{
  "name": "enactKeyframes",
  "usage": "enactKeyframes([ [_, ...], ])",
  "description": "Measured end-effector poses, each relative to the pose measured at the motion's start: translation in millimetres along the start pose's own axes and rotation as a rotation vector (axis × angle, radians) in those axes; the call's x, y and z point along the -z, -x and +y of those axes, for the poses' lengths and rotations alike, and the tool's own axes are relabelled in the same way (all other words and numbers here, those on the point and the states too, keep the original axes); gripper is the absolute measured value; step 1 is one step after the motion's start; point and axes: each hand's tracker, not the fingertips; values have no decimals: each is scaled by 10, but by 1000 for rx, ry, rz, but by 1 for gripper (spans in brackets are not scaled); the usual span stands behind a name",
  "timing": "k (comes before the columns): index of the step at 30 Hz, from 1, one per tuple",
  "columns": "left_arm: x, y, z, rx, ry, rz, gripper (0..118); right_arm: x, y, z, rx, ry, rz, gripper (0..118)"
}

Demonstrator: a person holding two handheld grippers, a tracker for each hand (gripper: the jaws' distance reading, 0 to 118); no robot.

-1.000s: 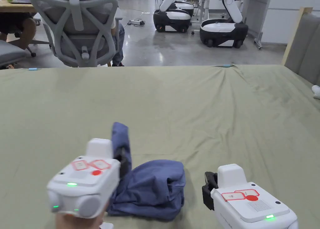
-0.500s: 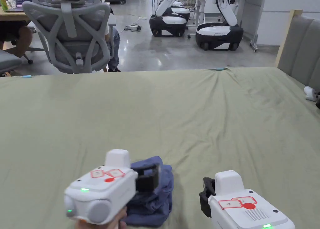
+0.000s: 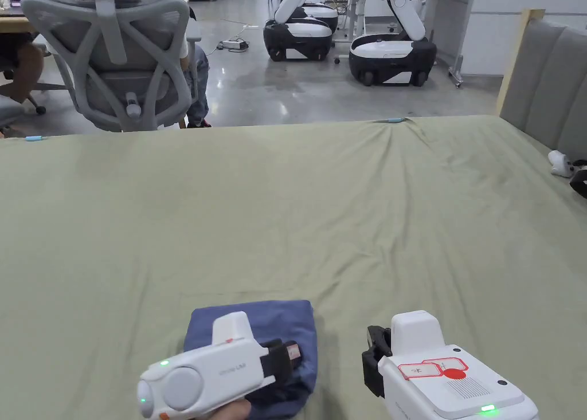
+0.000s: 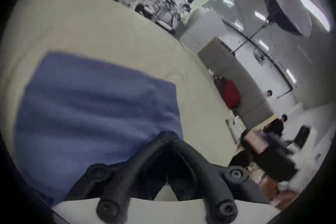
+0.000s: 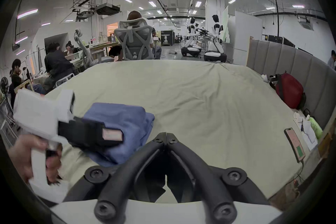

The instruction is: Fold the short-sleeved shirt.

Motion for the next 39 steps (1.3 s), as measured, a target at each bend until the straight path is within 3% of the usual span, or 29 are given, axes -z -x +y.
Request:
enactKeyframes([
  [4, -8, 74, 15, -56, -29, -9, 0, 19, -26, 12, 2, 13, -2, 0],
  [7, -328, 32, 165, 24, -98, 29, 0, 179, 59, 89, 4, 24, 36, 0],
  [11, -902, 269, 384, -11, -214, 79, 0, 605, 349, 251, 65, 47, 214, 0],
  [14, -1191, 585, 419, -36, -269, 141, 1, 1008, 454, 255, 205, 117, 369, 0],
  [15, -1252, 716, 399, -61, -288, 135, 12, 1120, 460, 209, 243, 148, 408, 0],
  [17, -1315, 995, 339, -141, -310, 102, 78, 1302, 424, 85, 294, 228, 446, 0],
  [18, -1307, 1108, 302, -191, -305, 101, 108, 1355, 407, 8, 280, 258, 399, 0],
  [19, -1287, 1209, 253, -233, -306, 102, 118, 1378, 378, -59, 262, 265, 350, 0],
  [20, -1269, 1304, 199, -283, -327, 64, 117, 1389, 336, -120, 261, 267, 294, 0],
  [23, -938, 1449, 135, -421, -218, -38, 117, 1384, 209, -161, 302, 230, 256, 0],
  [26, -484, 1356, 65, -449, -125, -274, 115, 1357, 233, -106, 254, 226, 254, 0],
  [27, -363, 1294, 78, -439, -116, -315, 110, 1345, 250, -94, 234, 224, 254, 0],
  [29, -175, 1165, 145, -441, -74, -290, 68, 1316, 309, -83, 187, 207, 245, 0],
  [30, -148, 1128, 176, -430, -66, -187, 40, 1285, 348, -66, 145, 196, 223, 0],
  [32, -181, 1128, 263, -369, -68, -73, 38, 1205, 442, 0, 85, 173, 200, 0],
  [35, -453, 1184, 359, -370, -93, -115, 36, 1071, 708, 165, 4, 125, 199, 0],
  [39, -1020, 1472, 577, -275, -129, 1, 36, 968, 1289, 403, -80, 65, 209, 0],
])
